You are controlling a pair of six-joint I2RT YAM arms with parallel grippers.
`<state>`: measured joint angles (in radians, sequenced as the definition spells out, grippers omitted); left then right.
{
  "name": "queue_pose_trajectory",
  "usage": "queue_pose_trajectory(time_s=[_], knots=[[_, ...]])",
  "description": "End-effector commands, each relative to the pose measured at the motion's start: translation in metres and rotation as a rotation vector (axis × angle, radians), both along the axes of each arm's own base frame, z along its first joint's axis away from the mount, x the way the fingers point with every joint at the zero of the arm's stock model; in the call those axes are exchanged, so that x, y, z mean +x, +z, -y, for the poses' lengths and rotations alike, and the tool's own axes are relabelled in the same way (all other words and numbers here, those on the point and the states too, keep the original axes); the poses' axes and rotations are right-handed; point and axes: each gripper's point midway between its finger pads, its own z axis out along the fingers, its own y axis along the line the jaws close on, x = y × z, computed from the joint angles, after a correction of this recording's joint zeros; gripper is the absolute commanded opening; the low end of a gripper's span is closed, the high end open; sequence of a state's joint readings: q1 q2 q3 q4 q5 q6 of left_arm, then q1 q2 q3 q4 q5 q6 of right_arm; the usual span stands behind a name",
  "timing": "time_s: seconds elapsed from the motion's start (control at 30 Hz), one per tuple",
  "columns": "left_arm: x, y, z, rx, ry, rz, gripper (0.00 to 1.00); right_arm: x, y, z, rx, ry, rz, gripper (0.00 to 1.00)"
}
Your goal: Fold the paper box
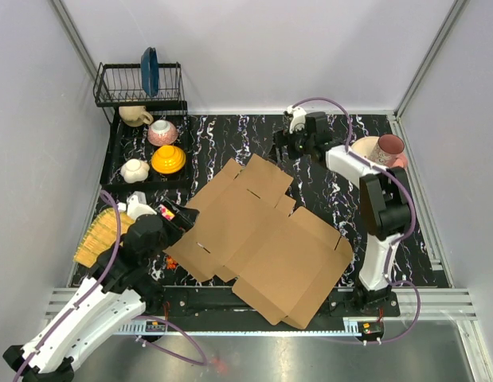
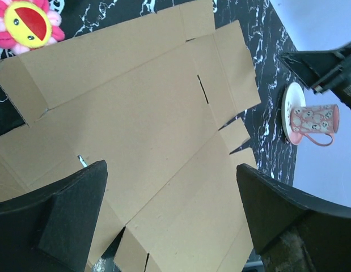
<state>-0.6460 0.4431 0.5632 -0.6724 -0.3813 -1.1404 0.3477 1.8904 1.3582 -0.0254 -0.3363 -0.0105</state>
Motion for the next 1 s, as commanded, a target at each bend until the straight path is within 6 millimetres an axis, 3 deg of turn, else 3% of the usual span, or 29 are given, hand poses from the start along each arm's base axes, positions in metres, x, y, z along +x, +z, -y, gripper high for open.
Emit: queue_pose_trajectory(time_s=[0.0,0.13,0.43,0.67,0.7,0.73,0.83,0.87,0.9,0.93,0.97], knots=[[-0.007,0.003,0.009,-0.009,-0.091,0.035,0.99,-0.003,-0.01,-0.001,0.161,0.198,-0.148,1.0],[-0.006,-0.001,0.011,-0.004,-0.108,0.042,0.99,-0.007,-0.019,-0.008,0.187,0.239,-0.216,1.0],[-0.003,-0.019,0.024,0.003,-0.146,-0.011,0.99,-0.026,-0.063,-0.034,0.151,0.287,-0.339,0.97],[-0.002,-0.013,0.027,-0.004,-0.161,0.002,0.99,-0.023,-0.106,-0.026,0.058,0.198,-0.406,0.65],[-0.002,-0.014,0.027,0.0,-0.162,-0.002,0.99,-0.022,-0.107,-0.025,0.051,0.187,-0.406,0.52],[-0.002,-0.013,0.027,-0.001,-0.161,-0.002,0.99,-0.023,-0.107,-0.025,0.051,0.186,-0.406,0.46],[0.0,-0.01,0.027,0.004,-0.159,0.005,0.99,-0.017,-0.097,-0.017,0.034,0.141,-0.363,0.22],[0.001,-0.005,0.025,0.008,-0.152,0.018,0.99,-0.013,-0.081,-0.016,0.058,0.106,-0.347,0.13],[0.003,-0.002,0.025,0.014,-0.149,0.026,0.99,-0.011,-0.08,-0.007,0.042,0.058,-0.338,0.05],[0.005,0.002,0.023,0.032,-0.151,0.039,0.99,-0.007,-0.073,-0.002,0.042,0.024,-0.317,0.0],[0.009,0.013,0.02,0.04,-0.133,0.067,0.99,-0.002,-0.052,0.005,0.053,-0.027,-0.28,0.0]])
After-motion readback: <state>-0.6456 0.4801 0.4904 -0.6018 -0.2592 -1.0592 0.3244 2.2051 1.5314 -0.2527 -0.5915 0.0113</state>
